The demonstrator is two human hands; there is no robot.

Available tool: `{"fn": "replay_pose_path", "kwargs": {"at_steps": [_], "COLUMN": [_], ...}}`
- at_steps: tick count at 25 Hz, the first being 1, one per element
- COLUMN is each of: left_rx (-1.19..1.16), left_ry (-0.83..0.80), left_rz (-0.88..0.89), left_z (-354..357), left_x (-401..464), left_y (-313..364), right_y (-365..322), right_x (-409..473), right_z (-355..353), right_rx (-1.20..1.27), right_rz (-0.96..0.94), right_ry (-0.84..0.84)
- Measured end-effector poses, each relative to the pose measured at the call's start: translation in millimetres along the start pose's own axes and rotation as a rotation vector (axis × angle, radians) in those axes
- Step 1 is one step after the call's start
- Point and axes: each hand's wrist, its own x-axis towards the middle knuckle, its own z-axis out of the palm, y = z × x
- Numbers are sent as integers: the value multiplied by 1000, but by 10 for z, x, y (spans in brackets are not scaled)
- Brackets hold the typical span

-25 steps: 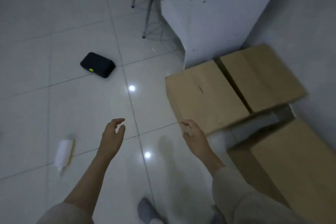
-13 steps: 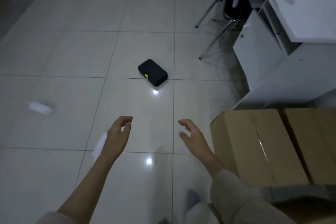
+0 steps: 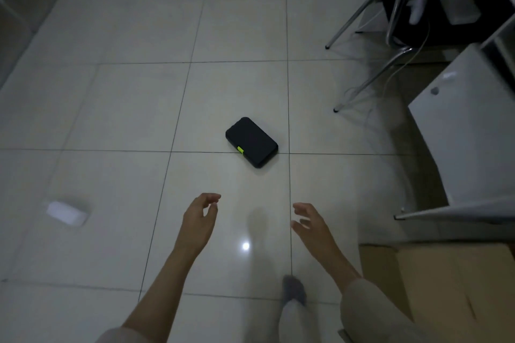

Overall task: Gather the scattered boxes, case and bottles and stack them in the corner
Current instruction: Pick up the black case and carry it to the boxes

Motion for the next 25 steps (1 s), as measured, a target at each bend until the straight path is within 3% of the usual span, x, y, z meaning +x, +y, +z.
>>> {"fn": "replay_pose_path", "kwargs": {"at_steps": [7,11,19,23,25], "left_rx": [98,165,359,448,431], "left_ry": [-89,-122,-230,-311,-398], "left_rz": [9,44,-81,-188,-256], "left_z": [84,339,1498,1974,2116], "left_x": [1887,3121,5203,5839,5985], "left_y": [109,-133,-1041,-1488,-1672], "right_y": [-537,-480,493,1025,1222], "right_x": [1639,2763,4761,5270,5338], "right_z": [158,390,1038,1144,1181], "right_rx": [172,295,409,456,507], "right_rz": [265,395,505,561,515], "right_ry": [107,150,244,370,356]}}
